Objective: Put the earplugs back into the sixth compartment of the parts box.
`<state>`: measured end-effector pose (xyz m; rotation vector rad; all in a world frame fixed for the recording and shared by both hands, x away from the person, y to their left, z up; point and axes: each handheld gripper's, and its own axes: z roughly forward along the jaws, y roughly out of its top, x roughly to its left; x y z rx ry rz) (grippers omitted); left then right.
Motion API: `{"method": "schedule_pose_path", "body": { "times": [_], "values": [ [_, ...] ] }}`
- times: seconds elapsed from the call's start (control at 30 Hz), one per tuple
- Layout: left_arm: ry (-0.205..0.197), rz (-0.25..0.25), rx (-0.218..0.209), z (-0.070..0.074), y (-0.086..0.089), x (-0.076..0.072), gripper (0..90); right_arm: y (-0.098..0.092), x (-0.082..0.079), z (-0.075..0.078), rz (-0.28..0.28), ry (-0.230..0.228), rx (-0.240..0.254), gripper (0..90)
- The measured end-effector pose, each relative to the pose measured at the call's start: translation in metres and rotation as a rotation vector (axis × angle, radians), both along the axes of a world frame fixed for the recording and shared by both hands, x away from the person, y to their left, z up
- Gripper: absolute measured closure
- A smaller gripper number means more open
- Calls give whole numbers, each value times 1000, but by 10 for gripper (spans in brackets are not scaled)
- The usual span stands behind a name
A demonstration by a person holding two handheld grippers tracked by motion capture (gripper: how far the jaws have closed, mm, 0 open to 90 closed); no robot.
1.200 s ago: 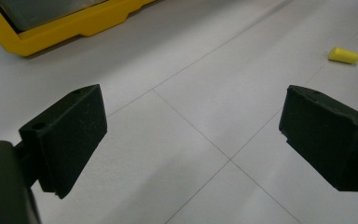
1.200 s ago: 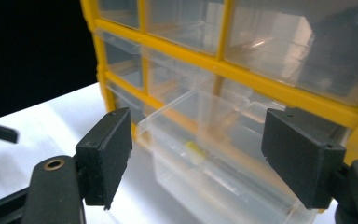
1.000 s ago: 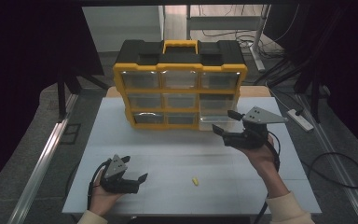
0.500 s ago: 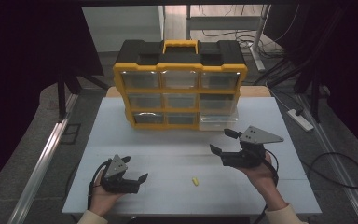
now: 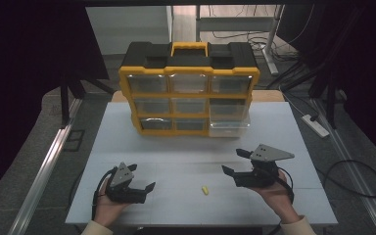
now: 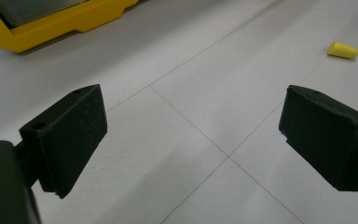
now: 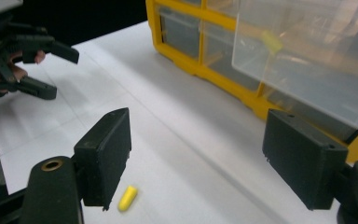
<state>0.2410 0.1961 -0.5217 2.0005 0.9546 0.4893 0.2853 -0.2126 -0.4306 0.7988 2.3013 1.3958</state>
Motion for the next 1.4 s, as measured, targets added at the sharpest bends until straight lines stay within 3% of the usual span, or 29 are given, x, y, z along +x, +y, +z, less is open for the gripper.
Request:
{"method": "schedule_pose_path", "body": {
  "times": [0.17,0.3,0.6,1.1,1.4],
  "values": [
    [0,0,3,0,0,0,75,6,1,-8,14,28,-23,238],
    [-2,-2,5,0,1,0,75,16,2,-18,43,64,-76,234],
    [0,-6,9,0,0,0,76,27,4,-29,58,112,-107,233],
    [0,-7,8,0,0,0,77,58,8,-60,105,245,-228,236],
    [-1,-9,12,0,0,0,78,72,4,-71,142,267,-287,253]
  ]
}}
